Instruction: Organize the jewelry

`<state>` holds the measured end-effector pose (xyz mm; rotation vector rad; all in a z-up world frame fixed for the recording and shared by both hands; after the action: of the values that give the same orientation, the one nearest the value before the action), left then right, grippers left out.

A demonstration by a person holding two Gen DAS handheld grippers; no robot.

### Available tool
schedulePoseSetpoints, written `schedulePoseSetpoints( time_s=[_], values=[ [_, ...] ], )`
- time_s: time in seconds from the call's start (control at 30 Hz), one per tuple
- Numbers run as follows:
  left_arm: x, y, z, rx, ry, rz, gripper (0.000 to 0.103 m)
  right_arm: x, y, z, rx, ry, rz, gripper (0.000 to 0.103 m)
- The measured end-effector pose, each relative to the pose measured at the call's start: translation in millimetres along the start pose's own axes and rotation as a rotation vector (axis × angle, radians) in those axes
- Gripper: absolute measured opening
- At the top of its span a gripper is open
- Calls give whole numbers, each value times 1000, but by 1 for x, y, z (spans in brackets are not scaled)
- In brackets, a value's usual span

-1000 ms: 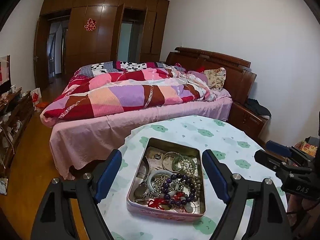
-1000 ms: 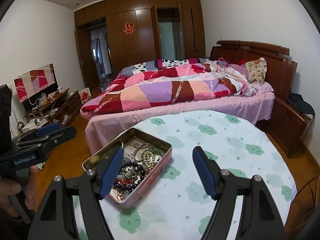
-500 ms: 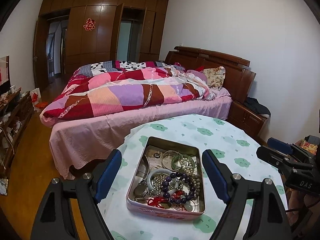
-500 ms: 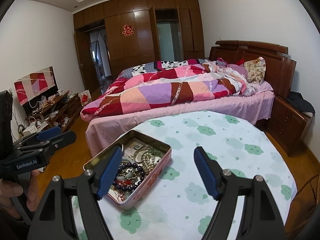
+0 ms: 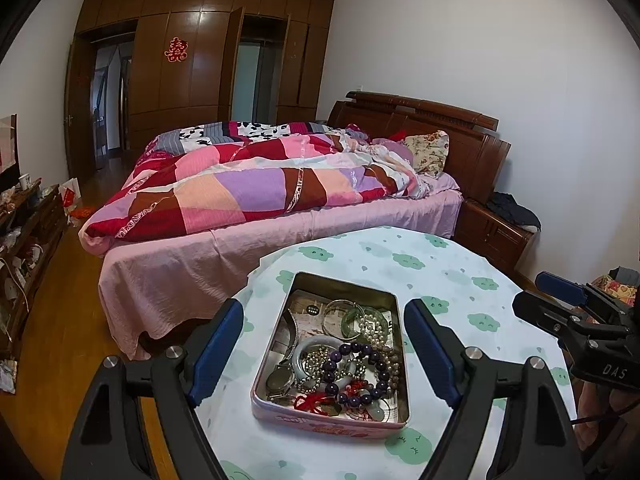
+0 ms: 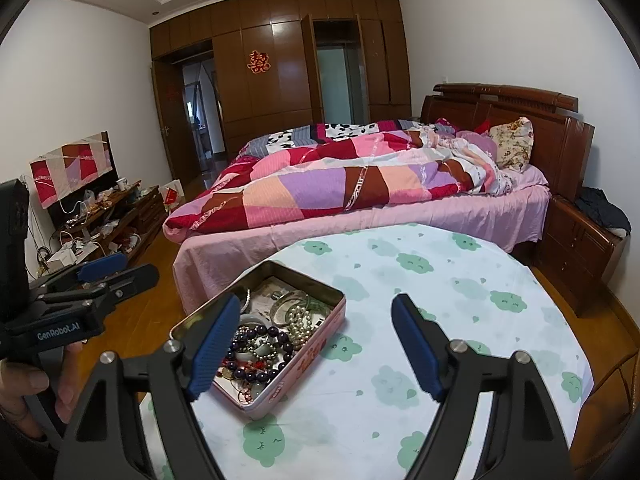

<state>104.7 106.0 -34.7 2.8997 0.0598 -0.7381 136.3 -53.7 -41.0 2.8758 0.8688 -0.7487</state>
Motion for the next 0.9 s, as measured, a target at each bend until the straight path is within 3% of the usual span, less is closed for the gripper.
schedulePoseSetpoints(
  time_s=[0.9],
  values=[
    [1, 6, 7, 18, -17, 20, 83, -1, -1, -1, -1, 6, 1, 84]
  ],
)
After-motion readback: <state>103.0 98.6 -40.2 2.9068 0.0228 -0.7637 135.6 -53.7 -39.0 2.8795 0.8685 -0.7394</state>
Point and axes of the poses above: each gripper's, at about its wrist camera, not at the fingertips, and x roughly the way its jaws point, y to its right, z to its underside, the point moved 10 cm from there along x, roughly the way its jaws point, and after that the axes turned 1 degree about y, right-handed, at the moved point
